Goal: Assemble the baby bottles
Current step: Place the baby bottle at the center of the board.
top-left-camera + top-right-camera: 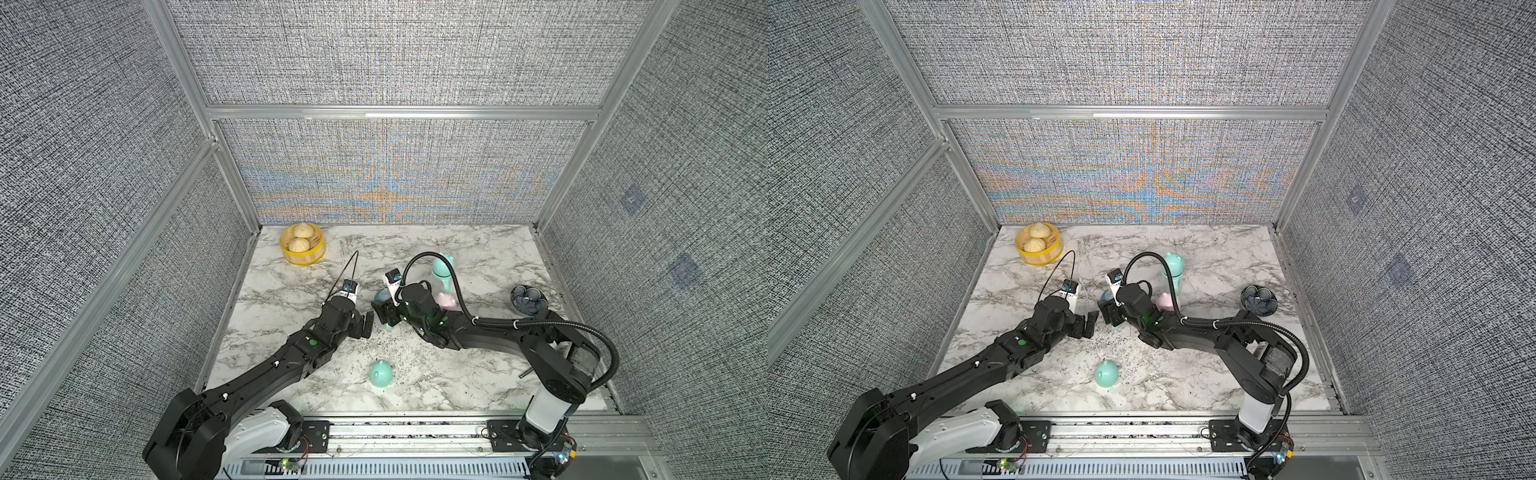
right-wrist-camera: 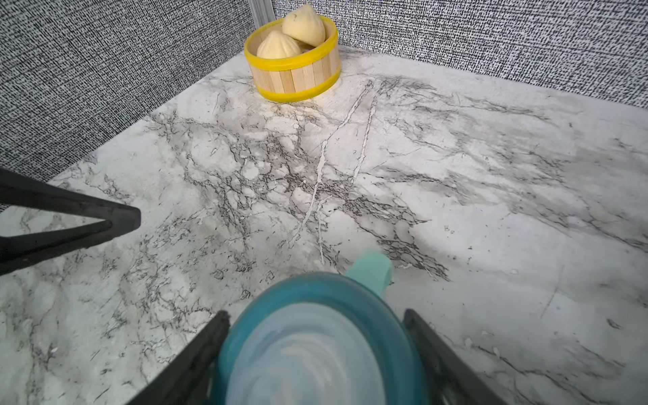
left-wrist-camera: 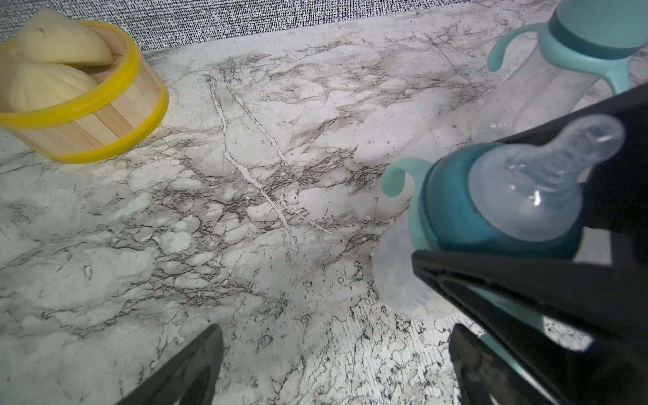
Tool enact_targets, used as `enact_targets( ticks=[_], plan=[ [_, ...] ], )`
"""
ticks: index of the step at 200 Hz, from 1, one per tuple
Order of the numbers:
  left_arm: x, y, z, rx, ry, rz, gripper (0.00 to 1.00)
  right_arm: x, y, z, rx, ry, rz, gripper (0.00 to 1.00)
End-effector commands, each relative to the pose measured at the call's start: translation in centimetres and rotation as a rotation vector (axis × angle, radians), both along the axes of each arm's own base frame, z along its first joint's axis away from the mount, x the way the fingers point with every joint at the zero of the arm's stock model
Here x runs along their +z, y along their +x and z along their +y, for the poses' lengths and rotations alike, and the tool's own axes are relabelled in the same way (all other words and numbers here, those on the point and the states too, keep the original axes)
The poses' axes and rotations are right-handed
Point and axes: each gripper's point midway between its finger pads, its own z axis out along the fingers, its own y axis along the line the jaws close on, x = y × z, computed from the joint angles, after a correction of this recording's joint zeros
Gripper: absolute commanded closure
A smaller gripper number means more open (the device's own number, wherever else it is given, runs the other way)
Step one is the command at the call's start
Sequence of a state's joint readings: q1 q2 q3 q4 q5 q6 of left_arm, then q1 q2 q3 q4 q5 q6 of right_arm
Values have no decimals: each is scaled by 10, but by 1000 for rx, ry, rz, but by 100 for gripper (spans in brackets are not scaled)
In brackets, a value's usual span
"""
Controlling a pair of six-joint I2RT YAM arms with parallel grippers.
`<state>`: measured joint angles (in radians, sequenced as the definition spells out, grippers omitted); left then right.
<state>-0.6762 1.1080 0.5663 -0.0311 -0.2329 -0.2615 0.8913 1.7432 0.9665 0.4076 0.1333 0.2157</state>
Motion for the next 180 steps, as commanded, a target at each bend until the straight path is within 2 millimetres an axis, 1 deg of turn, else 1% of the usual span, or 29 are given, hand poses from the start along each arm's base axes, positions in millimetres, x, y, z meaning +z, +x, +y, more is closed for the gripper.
enact_targets(
  ticks=[1,23,25,30,67,105,147,180],
  plan=[
    [6,3,0,2,-12,-24,0,7,0,3,6,-16,-27,17],
    [7,3,0,2,-15,-27,0,7,-3,3,18,-32,-22,12],
    [6,3,0,2,-14,-27,0,16,0,7,18,-16,-36,12],
    [6,3,0,2,-15,-27,0,22,0,8,20,-11,-42,12],
    [7,5,0,4,-12,-26,0,37,-3,7,32,-18,-45,8],
    [5,7,1,13,-22,-11,0,57,-12,-3,29,-56,-24,6],
    [9,13,9,35,-43,-12,0,80,-36,-18,49,-113,8,5],
    [14,17,9,39,-81,-13,0,85,-65,-29,97,-187,47,5]
  ],
)
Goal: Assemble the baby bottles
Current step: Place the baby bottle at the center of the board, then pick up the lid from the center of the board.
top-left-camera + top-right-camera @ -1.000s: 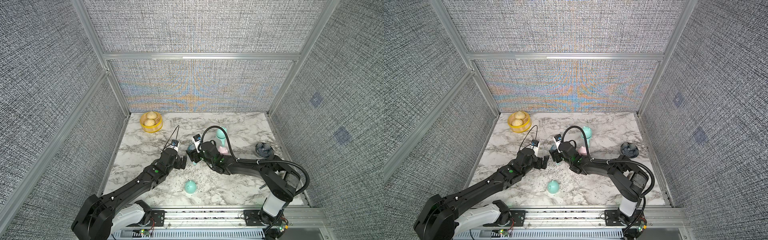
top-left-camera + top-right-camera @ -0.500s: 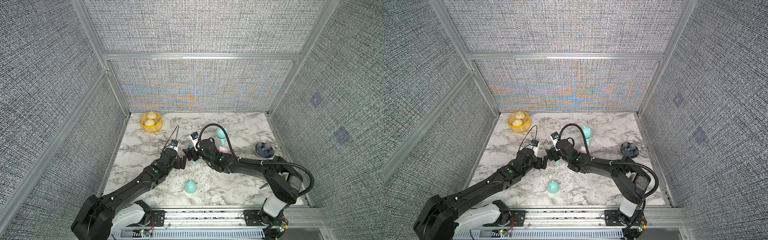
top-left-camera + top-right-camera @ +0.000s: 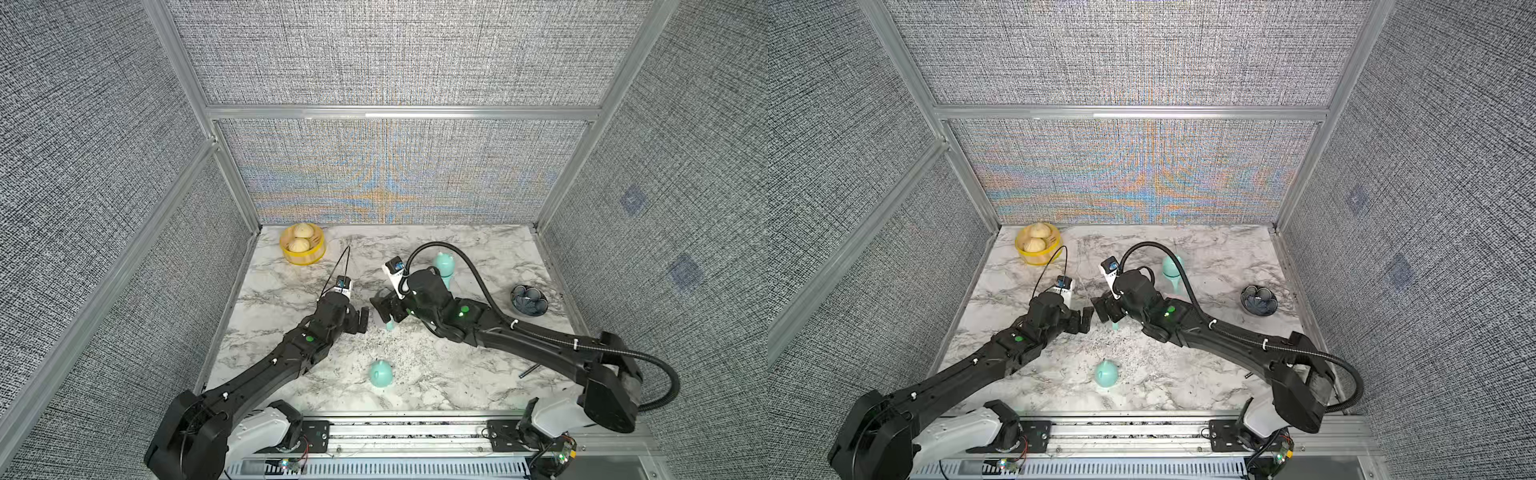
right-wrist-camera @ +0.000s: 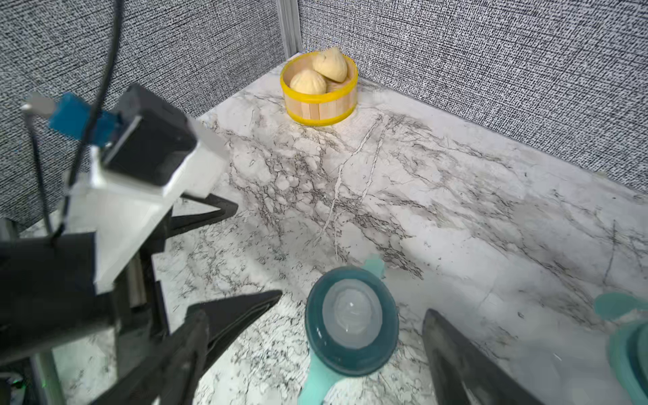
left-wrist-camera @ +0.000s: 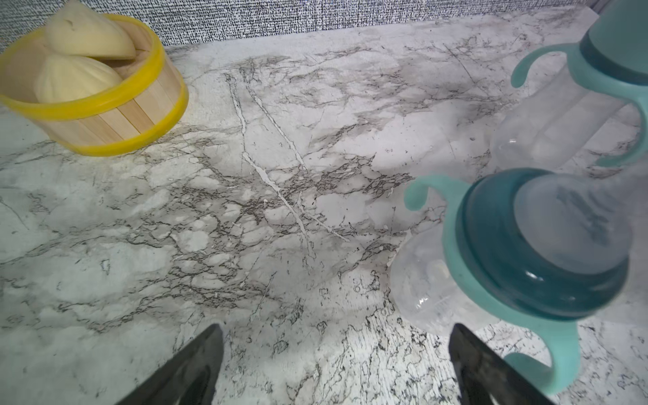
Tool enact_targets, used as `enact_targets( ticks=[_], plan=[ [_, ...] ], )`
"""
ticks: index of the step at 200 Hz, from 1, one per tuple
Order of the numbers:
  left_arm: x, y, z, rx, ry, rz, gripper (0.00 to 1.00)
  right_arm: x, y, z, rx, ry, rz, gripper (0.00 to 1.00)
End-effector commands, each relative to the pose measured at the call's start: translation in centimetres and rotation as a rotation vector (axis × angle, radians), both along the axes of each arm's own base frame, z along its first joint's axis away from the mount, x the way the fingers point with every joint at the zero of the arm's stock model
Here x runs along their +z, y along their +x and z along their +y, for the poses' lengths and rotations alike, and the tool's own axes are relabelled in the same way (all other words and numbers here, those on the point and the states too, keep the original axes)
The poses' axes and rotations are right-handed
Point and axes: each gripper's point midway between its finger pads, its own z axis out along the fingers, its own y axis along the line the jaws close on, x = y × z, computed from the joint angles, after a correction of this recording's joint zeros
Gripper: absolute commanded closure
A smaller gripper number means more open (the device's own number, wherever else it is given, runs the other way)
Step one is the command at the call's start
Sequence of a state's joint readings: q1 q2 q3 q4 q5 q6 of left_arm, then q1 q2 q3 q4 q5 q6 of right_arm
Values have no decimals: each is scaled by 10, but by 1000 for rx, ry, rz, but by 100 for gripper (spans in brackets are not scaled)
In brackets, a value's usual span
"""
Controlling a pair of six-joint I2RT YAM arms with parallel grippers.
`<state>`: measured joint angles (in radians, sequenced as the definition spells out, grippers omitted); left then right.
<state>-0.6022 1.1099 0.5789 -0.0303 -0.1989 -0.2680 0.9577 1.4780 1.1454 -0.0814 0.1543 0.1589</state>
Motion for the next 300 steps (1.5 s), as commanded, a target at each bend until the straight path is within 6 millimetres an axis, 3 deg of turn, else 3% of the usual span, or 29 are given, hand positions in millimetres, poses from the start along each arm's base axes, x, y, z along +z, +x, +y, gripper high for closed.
enact_targets(
  ticks=[1,45,98,138,212,300],
  plan=[
    [10,5,-5,-12,-54,-18,0,-14,-20,-15,21,-113,60,5],
    [6,8,-3,-7,-77,5,0,-21,-60,-25,98,-214,150,5],
    [8,7,5,5,-98,9,0,-59,-107,-25,207,-337,324,5],
    [12,5,12,13,-111,9,0,-83,-127,-16,243,-396,406,6],
    [4,7,13,14,-109,32,0,-119,-146,2,322,-449,542,6],
    [5,8,24,50,-94,26,0,-166,-134,29,313,-488,486,11]
  ],
)
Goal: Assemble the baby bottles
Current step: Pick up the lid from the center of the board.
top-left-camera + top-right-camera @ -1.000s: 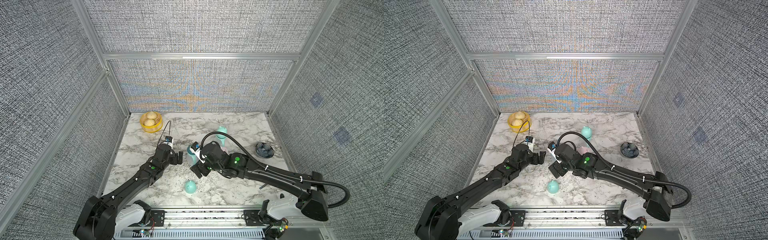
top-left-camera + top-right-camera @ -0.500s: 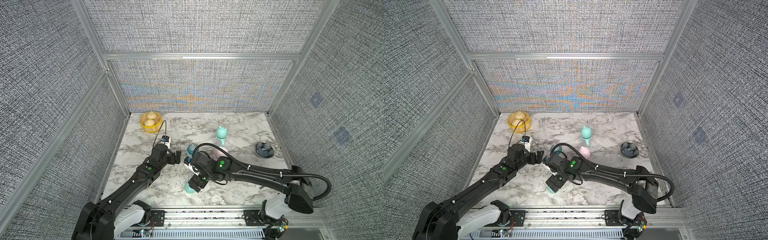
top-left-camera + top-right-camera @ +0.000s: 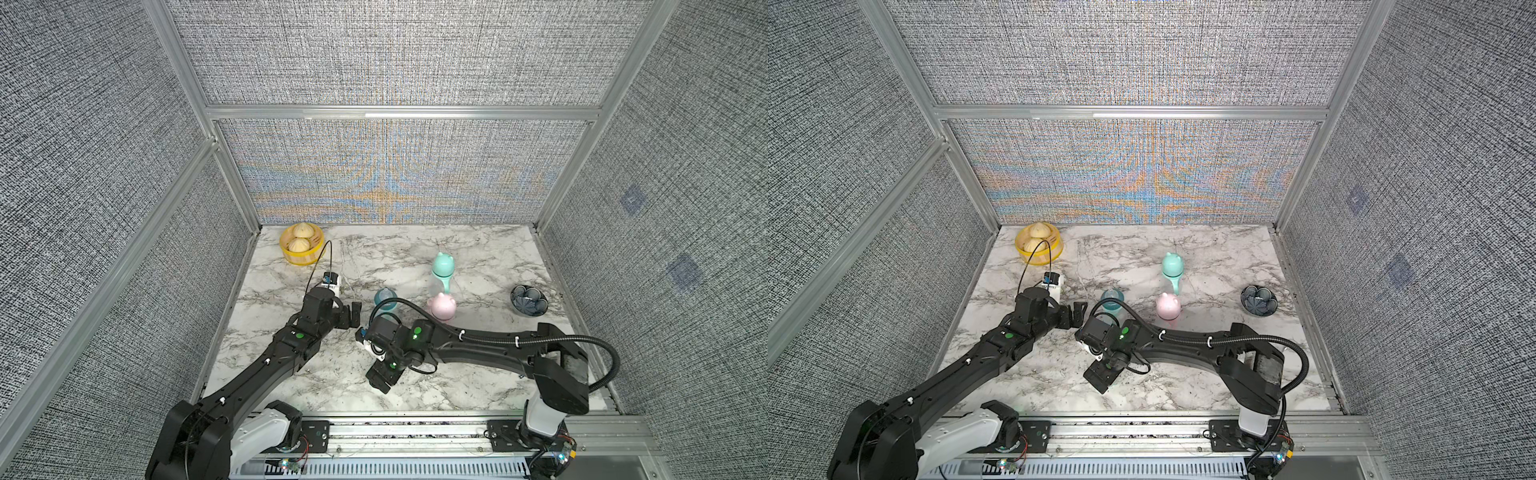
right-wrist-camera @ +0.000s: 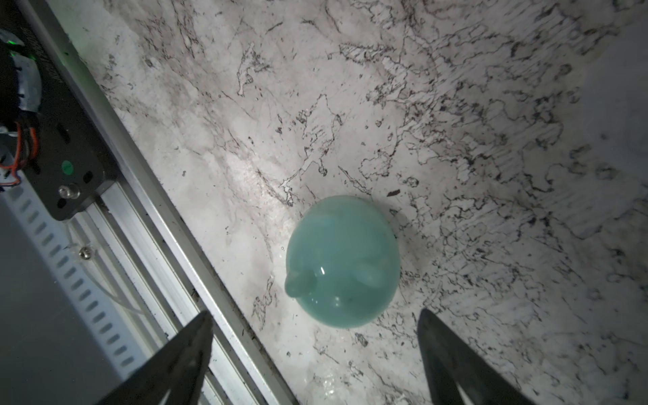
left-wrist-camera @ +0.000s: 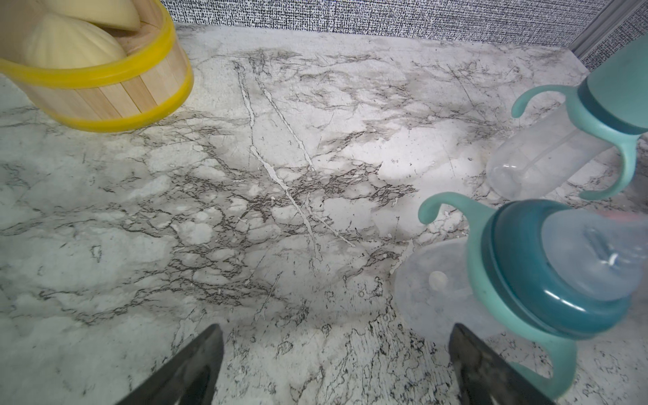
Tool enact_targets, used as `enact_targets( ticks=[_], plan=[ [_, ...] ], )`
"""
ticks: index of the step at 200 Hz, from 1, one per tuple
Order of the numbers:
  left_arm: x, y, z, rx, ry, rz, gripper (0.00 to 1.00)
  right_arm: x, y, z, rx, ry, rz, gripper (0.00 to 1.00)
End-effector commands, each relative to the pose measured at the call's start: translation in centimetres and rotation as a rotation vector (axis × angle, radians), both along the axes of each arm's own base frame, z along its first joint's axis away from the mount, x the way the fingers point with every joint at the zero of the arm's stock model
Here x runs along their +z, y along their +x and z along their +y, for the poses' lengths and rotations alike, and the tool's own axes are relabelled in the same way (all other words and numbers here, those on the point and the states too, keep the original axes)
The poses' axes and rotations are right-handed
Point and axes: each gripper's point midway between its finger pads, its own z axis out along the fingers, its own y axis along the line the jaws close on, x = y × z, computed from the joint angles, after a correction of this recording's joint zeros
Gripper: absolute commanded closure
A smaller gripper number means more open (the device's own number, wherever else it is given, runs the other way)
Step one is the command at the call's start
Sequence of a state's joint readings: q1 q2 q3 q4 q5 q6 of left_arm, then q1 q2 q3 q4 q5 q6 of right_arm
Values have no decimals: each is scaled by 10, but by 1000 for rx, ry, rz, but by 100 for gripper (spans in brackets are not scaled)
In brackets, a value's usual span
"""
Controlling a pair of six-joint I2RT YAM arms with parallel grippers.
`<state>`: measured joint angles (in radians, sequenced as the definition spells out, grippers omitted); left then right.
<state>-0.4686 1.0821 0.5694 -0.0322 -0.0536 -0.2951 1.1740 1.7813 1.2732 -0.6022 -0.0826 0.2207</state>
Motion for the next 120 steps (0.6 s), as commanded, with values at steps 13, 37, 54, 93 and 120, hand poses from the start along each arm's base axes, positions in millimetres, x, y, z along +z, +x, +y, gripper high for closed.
enact_targets(
  ticks=[13,37,54,93,120],
  plan=[
    [4,1,8,28,10,-16,0,-14,9,12,5,16,-47,11],
    [3,1,11,37,14,-16,0,-27,10,12,6,-14,-54,13],
    [1,1,11,38,18,-10,0,-34,9,13,8,-21,-54,14],
    [2,3,13,45,29,-10,0,-45,7,11,9,-53,-61,18],
    [2,3,13,45,29,-7,0,-48,7,10,7,-68,-70,21]
  ],
)
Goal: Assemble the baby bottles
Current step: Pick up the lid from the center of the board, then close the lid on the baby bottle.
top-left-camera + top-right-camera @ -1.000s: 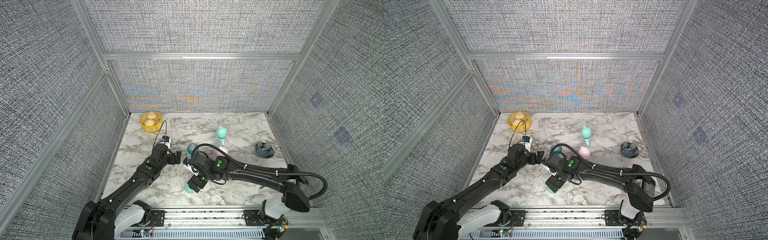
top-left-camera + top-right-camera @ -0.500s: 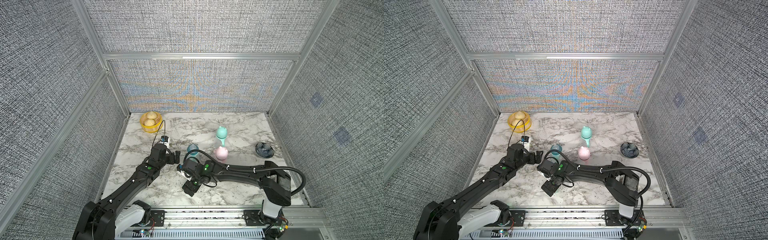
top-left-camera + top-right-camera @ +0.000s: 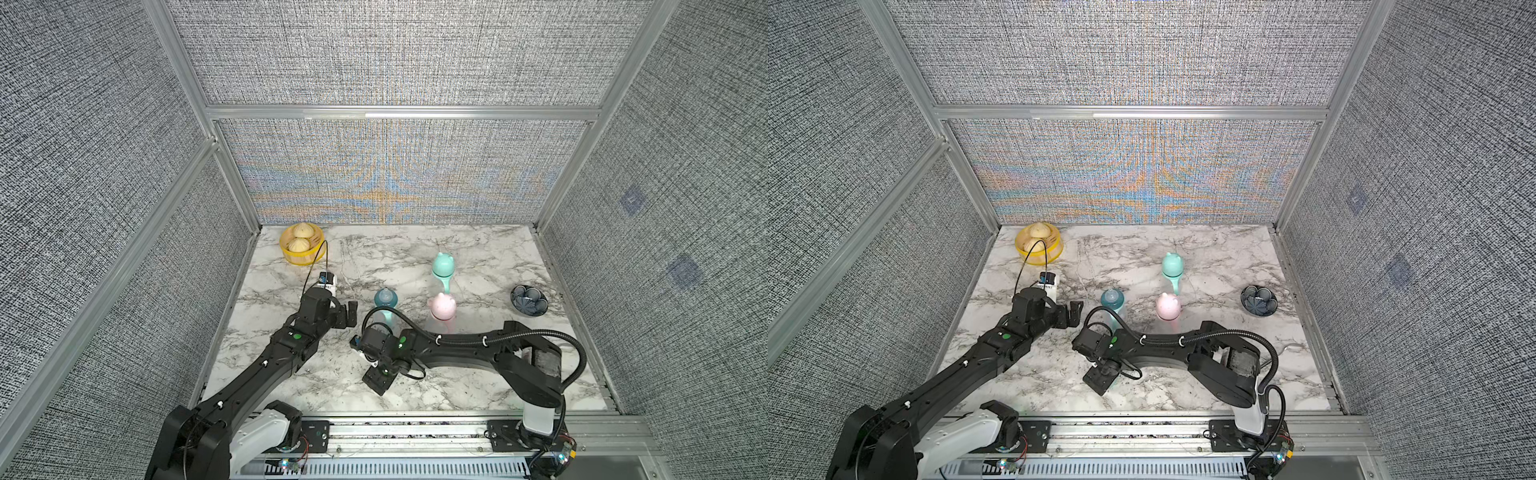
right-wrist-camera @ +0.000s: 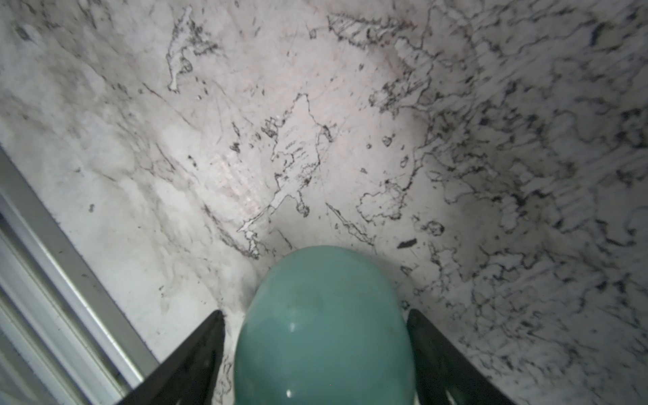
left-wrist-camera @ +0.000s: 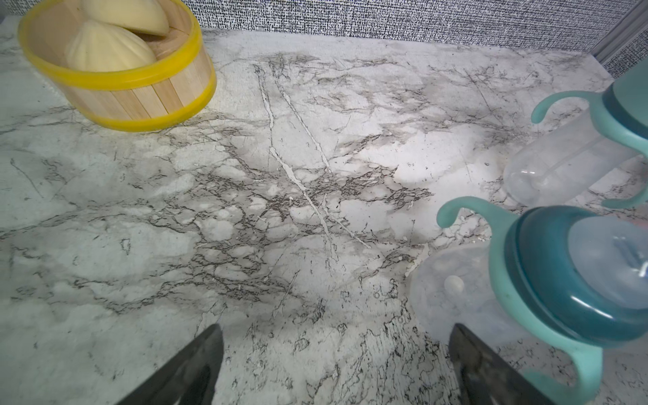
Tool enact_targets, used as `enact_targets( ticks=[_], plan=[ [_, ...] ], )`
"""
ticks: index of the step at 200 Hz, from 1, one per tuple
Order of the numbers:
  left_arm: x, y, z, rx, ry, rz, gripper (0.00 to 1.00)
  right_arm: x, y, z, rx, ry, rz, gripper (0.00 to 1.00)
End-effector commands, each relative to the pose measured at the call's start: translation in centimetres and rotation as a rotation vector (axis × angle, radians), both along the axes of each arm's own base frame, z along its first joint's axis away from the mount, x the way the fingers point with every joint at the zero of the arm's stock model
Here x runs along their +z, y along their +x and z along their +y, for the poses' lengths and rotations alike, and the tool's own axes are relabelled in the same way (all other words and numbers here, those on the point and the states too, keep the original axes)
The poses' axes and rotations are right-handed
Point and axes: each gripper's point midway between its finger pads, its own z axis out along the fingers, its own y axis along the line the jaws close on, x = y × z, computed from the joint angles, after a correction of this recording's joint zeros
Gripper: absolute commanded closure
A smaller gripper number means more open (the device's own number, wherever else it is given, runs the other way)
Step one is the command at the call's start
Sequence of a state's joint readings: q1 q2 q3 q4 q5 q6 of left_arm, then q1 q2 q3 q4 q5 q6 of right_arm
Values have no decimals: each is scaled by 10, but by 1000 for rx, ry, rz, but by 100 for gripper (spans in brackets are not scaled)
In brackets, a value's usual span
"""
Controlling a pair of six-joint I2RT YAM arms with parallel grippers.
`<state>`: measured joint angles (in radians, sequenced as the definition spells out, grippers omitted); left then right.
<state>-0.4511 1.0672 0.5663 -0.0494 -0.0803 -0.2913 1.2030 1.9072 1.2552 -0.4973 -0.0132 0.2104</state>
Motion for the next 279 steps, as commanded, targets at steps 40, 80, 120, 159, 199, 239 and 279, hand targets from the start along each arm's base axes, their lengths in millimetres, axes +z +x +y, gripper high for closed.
enact_targets(
  ticks=[40,80,120,159,199,239,279],
  plan=[
    [1,2,2,7,8,-1,0,2,5,0,-11,-20,-35,26],
    [0,2,1,3,5,2,0,23,9,-1,-23,-8,-59,29],
    [-1,2,0,1,2,7,0,65,12,-6,-25,5,-89,29],
    [-3,3,-2,0,-6,13,0,119,23,-16,-37,35,-122,29],
    [-3,3,-4,-9,-17,19,0,163,56,-29,-81,52,-158,29],
    [-3,2,-5,-15,-19,19,0,195,88,-41,-116,54,-197,29],
    [-6,2,-9,-28,-27,33,0,199,119,-46,-135,37,-196,29]
  ],
)
